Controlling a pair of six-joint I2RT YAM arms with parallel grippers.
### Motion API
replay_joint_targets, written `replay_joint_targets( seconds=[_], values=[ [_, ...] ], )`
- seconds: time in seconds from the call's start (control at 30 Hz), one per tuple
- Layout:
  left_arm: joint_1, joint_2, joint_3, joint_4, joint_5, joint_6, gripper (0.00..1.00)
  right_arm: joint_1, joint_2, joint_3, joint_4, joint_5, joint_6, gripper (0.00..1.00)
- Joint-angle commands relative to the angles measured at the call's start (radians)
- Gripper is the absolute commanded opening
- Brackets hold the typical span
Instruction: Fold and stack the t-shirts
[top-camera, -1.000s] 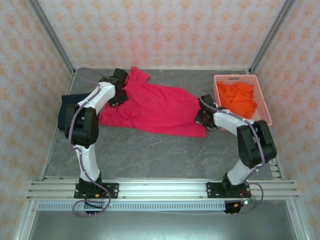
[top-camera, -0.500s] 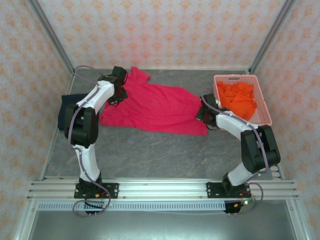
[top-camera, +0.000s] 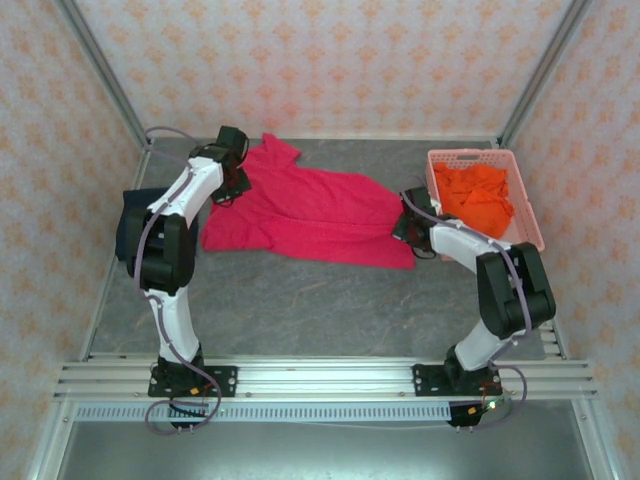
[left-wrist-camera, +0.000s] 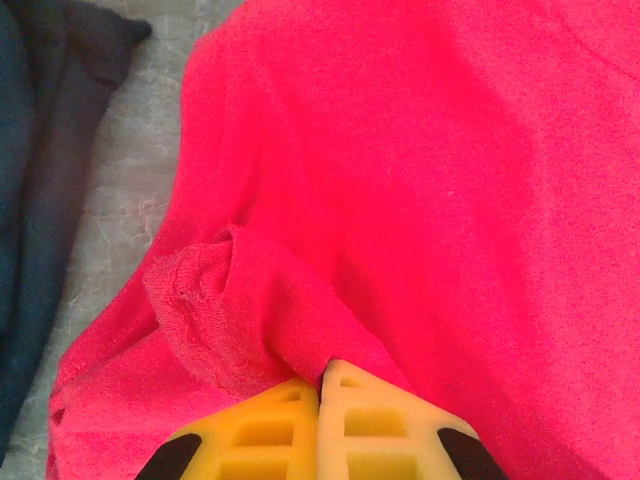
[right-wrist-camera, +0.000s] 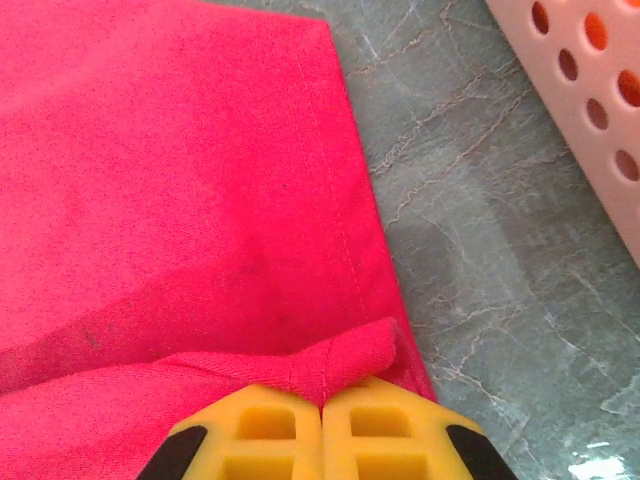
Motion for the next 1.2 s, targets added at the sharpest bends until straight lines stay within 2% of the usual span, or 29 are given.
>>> replay_joint_targets(
  seconds=[0.0,0.17,0.23,0.27,0.33,0.37,0.43,0.5,0.63,0.7,0.73,0.8,0.83,0.9,1.0,1.1,1.17],
  values=[
    [-0.006,0.052,0.063,-0.059,0.007,0.060,0.00,-0.006,0.046,0.055,0.005,0.019,-0.010,0.00],
    [-0.009,0.096,0.082,-0.060,0.035,0.070,0.00,-0.007,0.090,0.077,0.029,0.003,-0.017,0.00],
    [-0.010,0.105,0.090,-0.062,0.039,0.072,0.08,-0.007,0.087,0.085,0.031,-0.009,-0.019,0.04],
    [-0.009,0.105,0.093,-0.062,0.041,0.075,0.16,-0.007,0.078,0.086,0.031,-0.016,-0.022,0.14],
    [-0.009,0.090,0.088,-0.054,0.051,0.074,0.39,-0.006,0.035,0.079,0.034,-0.035,-0.027,0.40],
    [-0.010,0.078,0.081,-0.046,0.059,0.072,0.51,-0.007,0.012,0.071,0.033,-0.040,-0.029,0.48],
    [-0.010,0.040,0.060,-0.028,0.065,0.066,0.79,-0.005,-0.053,0.046,0.032,-0.060,-0.035,0.57],
    [-0.012,-0.007,0.030,-0.010,0.057,0.063,1.00,0.004,-0.107,0.026,0.019,-0.064,-0.049,0.60],
    [-0.020,-0.146,-0.085,0.057,0.037,0.029,1.00,0.052,-0.181,-0.003,-0.009,-0.070,-0.080,0.61],
    [-0.027,-0.198,-0.166,0.111,0.062,-0.002,1.00,0.081,-0.182,-0.015,-0.008,-0.079,-0.081,0.60],
    [-0.028,-0.217,-0.210,0.143,0.081,-0.037,0.95,0.094,-0.169,-0.020,-0.004,-0.082,-0.076,0.59],
    [-0.029,-0.228,-0.277,0.189,0.103,-0.081,0.75,0.119,-0.134,-0.028,0.009,-0.094,-0.057,0.53],
    [-0.030,-0.227,-0.302,0.202,0.107,-0.098,0.70,0.130,-0.116,-0.029,0.013,-0.104,-0.045,0.50],
    [-0.034,-0.224,-0.356,0.223,0.127,-0.122,0.62,0.160,-0.086,-0.036,0.025,-0.110,-0.027,0.48],
    [-0.041,-0.240,-0.447,0.278,0.133,-0.143,0.46,0.174,-0.052,-0.061,0.044,-0.112,0.010,0.43],
    [-0.041,-0.217,-0.494,0.305,0.083,-0.129,0.33,0.170,-0.029,-0.085,0.066,-0.082,0.013,0.39],
    [-0.039,-0.188,-0.489,0.296,0.037,-0.108,0.30,0.151,0.001,-0.085,0.066,-0.069,0.005,0.39]
  ],
)
